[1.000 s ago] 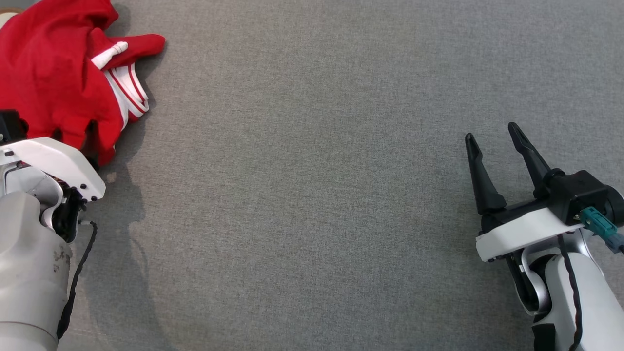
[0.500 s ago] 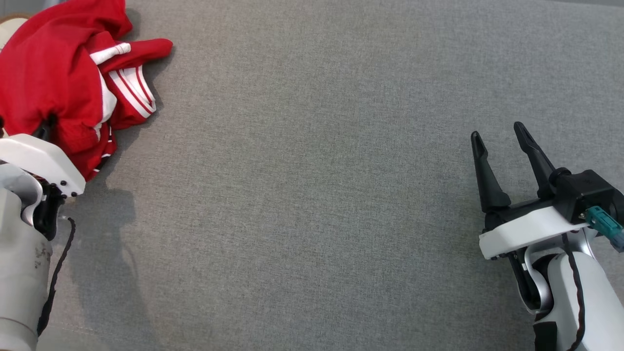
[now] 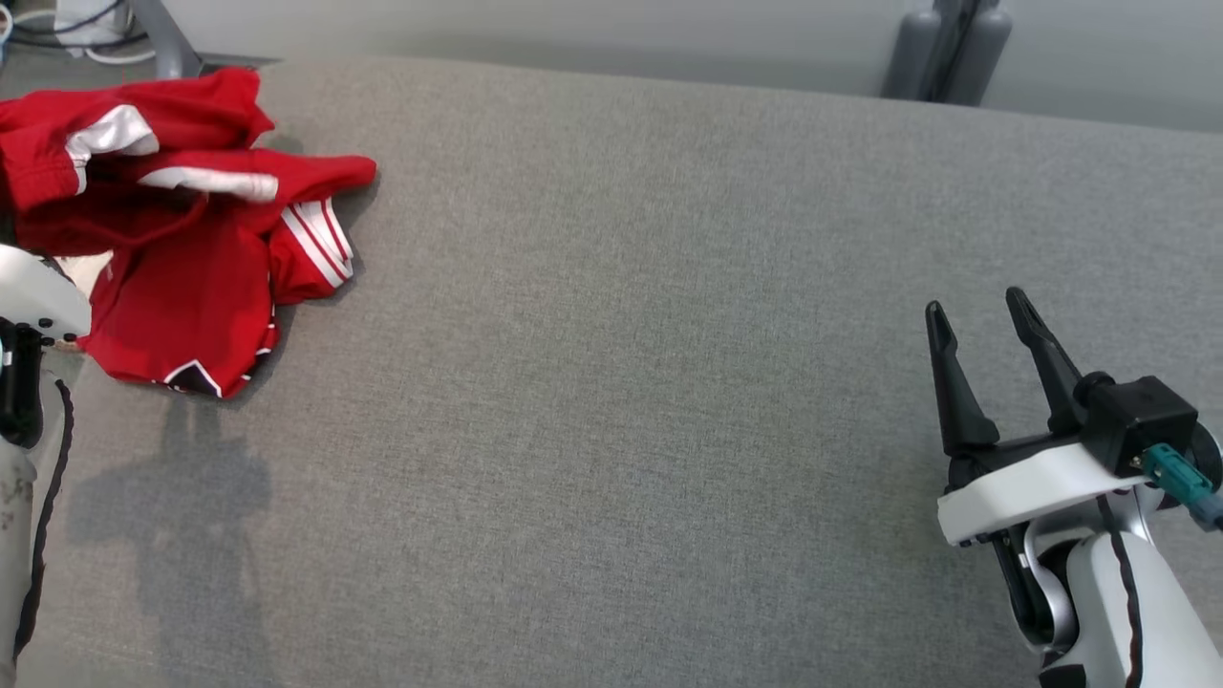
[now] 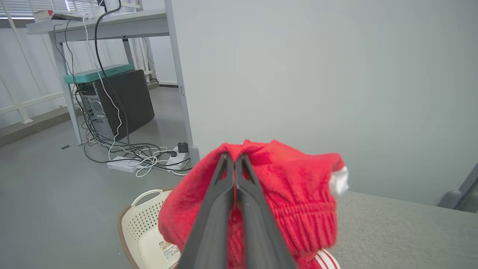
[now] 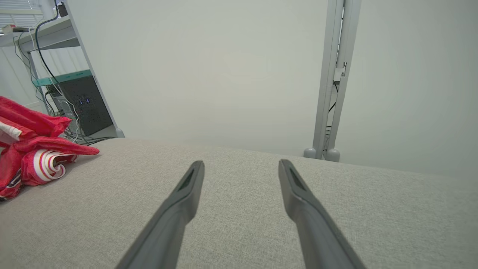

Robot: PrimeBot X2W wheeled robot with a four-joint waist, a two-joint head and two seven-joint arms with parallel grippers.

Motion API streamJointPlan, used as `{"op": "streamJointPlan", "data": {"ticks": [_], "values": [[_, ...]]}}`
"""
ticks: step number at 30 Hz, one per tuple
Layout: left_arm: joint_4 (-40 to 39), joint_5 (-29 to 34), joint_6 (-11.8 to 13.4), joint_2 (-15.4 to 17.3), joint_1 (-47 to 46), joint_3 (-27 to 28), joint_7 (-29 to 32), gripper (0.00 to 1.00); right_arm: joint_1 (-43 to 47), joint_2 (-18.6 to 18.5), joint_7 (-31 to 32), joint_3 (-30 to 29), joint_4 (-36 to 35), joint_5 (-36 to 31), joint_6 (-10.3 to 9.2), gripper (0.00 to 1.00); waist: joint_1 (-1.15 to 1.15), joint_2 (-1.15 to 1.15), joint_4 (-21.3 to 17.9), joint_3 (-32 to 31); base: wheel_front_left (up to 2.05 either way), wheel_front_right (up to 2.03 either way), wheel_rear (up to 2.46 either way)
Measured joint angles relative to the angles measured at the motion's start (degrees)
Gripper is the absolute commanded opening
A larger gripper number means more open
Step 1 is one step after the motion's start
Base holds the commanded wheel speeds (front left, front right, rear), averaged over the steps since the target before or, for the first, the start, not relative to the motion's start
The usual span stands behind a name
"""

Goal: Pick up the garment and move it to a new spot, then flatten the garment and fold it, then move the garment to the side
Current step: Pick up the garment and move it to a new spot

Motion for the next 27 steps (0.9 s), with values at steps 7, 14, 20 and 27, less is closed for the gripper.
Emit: {"op": "streamJointPlan", "data": {"ticks": [7, 14, 20, 27], "values": [[-18.53, 0.89, 3.57, 1.04, 13.1, 2.93, -0.07, 0.0, 3.44, 0.51, -0.56, -0.12, 0.81, 1.19, 0.0, 1.0, 0.0, 0.0, -0.94, -5.49, 0.0, 0.0, 0.0], [-39.88, 0.8, 9.13, 0.74, 28.7, 3.56, 4.42, 0.0, 6.31, 0.71, -0.45, -0.25, 0.29, 1.93, 0.0, 1.0, 0.0, 0.0, -2.42, -9.42, 0.0, 0.0, 0.0], [-62.57, 0.9, 16.52, -2.6, 45.95, 2.5, 10.73, 0.0, 7.0, 0.9, 0.16, -0.42, -0.45, 2.2, 0.0, 1.0, 0.0, 0.0, -5.93, -10.61, 0.0, 0.0, 0.0], [-70.72, 1.0, 16.84, -4.79, 50.56, -2.48, 13.36, 0.0, 6.38, 0.94, 0.46, 0.19, -0.99, 2.77, 0.0, 1.0, 0.0, 0.0, -10.62, -9.31, 0.0, 0.0, 0.0]]}}
